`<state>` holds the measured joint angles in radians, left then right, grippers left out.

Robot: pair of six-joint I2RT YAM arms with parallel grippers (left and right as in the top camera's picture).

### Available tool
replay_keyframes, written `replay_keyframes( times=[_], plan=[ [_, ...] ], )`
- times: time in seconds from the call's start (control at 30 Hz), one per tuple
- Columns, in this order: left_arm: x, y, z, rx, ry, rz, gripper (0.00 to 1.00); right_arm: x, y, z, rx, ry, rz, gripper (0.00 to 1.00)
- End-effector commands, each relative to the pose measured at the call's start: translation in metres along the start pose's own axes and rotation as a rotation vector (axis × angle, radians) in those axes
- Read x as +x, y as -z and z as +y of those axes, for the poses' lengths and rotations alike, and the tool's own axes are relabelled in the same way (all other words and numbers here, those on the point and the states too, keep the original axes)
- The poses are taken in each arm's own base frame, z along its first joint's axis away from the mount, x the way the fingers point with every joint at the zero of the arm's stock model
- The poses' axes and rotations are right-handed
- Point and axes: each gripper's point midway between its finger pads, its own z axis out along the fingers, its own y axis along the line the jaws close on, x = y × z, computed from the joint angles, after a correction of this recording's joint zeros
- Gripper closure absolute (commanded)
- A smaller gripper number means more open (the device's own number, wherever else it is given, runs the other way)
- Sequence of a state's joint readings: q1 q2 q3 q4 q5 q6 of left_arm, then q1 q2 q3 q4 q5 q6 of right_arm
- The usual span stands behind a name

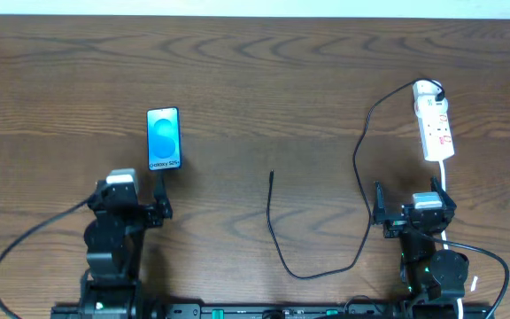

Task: Plug charger to phone and switch on socket
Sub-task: 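Move the left gripper forward over the Galaxy S25+ phone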

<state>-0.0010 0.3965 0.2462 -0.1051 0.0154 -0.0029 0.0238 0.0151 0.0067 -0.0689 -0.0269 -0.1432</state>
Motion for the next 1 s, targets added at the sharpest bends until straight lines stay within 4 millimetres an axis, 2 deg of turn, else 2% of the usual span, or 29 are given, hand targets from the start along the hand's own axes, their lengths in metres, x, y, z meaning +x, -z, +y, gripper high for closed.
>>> replay_keyframes(
  times=[0.0,0.4,0.67,0.97],
  plan=[
    [-0.018,-0.006,0.003,-0.023,-0.009,0.024,0.11,0.001,0.000,0.000,0.001,0.011,0.002,0.01],
    [-0.033,-0.029,0.001,-0.034,-0.016,0.200,0.11,0.001,0.000,0.000,0.001,0.011,0.002,0.01],
    [-0.034,-0.033,0.001,-0.049,-0.026,0.435,0.11,0.001,0.000,0.000,0.001,0.011,0.002,0.01],
    [-0.041,-0.033,0.000,-0.060,-0.021,0.550,0.11,0.001,0.000,0.000,0.001,0.011,0.002,0.01]
  ],
)
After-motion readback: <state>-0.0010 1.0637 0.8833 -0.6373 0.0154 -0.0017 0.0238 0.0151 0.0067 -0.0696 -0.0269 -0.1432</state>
